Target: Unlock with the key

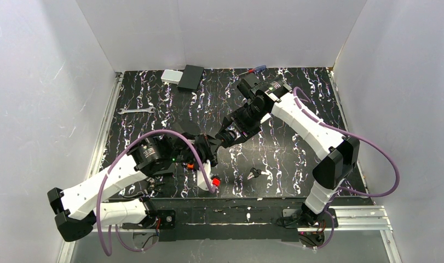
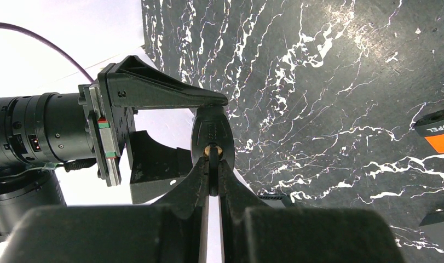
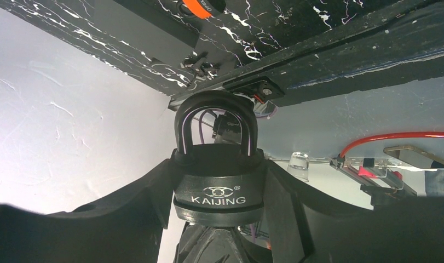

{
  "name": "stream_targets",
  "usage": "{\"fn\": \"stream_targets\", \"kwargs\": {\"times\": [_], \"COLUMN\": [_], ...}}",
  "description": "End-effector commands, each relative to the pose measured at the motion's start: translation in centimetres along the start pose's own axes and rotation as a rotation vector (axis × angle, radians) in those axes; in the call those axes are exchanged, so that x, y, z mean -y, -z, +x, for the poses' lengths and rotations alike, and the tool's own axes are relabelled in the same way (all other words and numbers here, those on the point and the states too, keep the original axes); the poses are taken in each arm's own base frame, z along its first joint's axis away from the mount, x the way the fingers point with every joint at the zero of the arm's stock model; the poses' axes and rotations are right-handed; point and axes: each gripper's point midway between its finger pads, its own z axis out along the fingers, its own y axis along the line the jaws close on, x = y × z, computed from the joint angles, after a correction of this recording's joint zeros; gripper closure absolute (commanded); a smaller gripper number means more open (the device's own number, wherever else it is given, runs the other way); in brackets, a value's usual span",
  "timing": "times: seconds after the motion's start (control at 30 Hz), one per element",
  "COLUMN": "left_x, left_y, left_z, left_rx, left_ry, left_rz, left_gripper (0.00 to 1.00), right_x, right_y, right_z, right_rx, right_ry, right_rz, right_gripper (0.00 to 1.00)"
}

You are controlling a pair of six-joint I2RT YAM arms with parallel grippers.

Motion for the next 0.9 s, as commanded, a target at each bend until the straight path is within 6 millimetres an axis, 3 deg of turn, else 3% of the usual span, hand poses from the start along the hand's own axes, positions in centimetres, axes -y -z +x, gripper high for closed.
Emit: {"fn": "stream_targets", "kwargs": {"times": [0.0,0.23,0.5,0.73,0.87], "left_x": [1.4,0.7,2.9,2.8,2.8], "left_y": [-1.4,-2.1,-3.0,-3.3,-3.0], "left_z": [-0.3,-0.6,0.3,-0.1,-0.3], "left_rx": [0.027,0.049,0.005,0.027,0.032], "left_ry": [0.024,0.050,-0.049,-0.008,0.018], "left_rz": [0.055,0.021,0.126,0.113,0.100], "left_gripper": [1.00,1.00,1.00,1.00,0.95], "right_x": [-1.1,-1.2,-1.4,-1.5,-1.4], "right_y": [3.0,3.3,3.5,3.4,3.4], "right_z": [3.8,4.0,4.2,4.2,4.2], "right_rx": [-0.119,-0.115,-0.111,-0.110,-0.106], "right_ry": [0.048,0.053,0.061,0.065,0.063], "right_rz": [-0.088,-0.094,-0.096,-0.097,-0.096], "right_gripper": [0.99,0.99,0.99,0.99,0.99]}}
